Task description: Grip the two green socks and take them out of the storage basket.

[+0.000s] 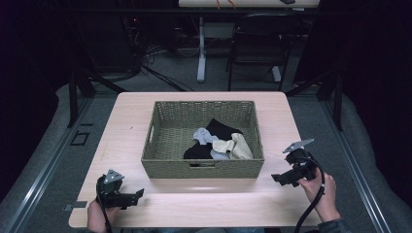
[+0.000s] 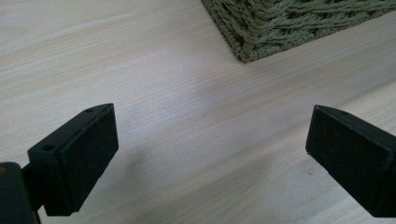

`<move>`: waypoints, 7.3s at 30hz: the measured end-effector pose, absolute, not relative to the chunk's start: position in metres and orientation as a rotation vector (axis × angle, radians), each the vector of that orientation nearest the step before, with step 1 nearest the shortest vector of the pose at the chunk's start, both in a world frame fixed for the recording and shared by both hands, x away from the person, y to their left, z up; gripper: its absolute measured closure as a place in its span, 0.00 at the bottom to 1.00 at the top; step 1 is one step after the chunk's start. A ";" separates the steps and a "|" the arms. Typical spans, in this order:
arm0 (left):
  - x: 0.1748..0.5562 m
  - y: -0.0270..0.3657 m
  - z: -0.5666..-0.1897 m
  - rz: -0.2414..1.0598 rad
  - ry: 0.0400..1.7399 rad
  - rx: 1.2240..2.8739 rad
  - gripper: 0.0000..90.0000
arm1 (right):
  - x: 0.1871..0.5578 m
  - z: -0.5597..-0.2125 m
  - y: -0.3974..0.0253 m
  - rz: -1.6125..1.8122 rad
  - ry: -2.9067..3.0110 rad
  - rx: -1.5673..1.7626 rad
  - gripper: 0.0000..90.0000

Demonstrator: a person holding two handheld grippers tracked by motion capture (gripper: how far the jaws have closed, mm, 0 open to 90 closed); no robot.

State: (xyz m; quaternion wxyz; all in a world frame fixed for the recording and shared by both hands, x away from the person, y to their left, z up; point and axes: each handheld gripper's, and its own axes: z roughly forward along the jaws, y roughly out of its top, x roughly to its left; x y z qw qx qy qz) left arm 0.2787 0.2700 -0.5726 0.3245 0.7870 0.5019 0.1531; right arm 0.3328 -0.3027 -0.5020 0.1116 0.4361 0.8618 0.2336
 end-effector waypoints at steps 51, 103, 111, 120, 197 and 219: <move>0.279 0.272 -0.573 0.391 1.310 2.056 0.02 | 0.453 -0.451 -0.126 0.503 2.869 0.962 0.20; 0.279 0.272 -0.572 0.386 1.304 2.064 0.02 | 0.445 -0.414 -0.106 0.495 2.794 0.965 0.98; 0.279 0.271 -0.572 0.384 1.306 2.059 0.02 | 0.447 -0.393 -0.104 0.530 2.768 0.955 0.98; 0.279 0.271 -0.573 0.385 1.307 2.060 0.02 | 0.454 -0.377 -0.110 0.539 2.762 0.980 0.98; 0.279 0.271 -0.573 0.384 1.312 2.059 0.02 | 0.436 -0.328 -0.302 0.549 2.416 1.405 0.98; 0.279 0.271 -0.573 0.383 1.315 2.060 0.02 | 0.443 -0.440 -0.314 0.414 2.457 1.529 0.98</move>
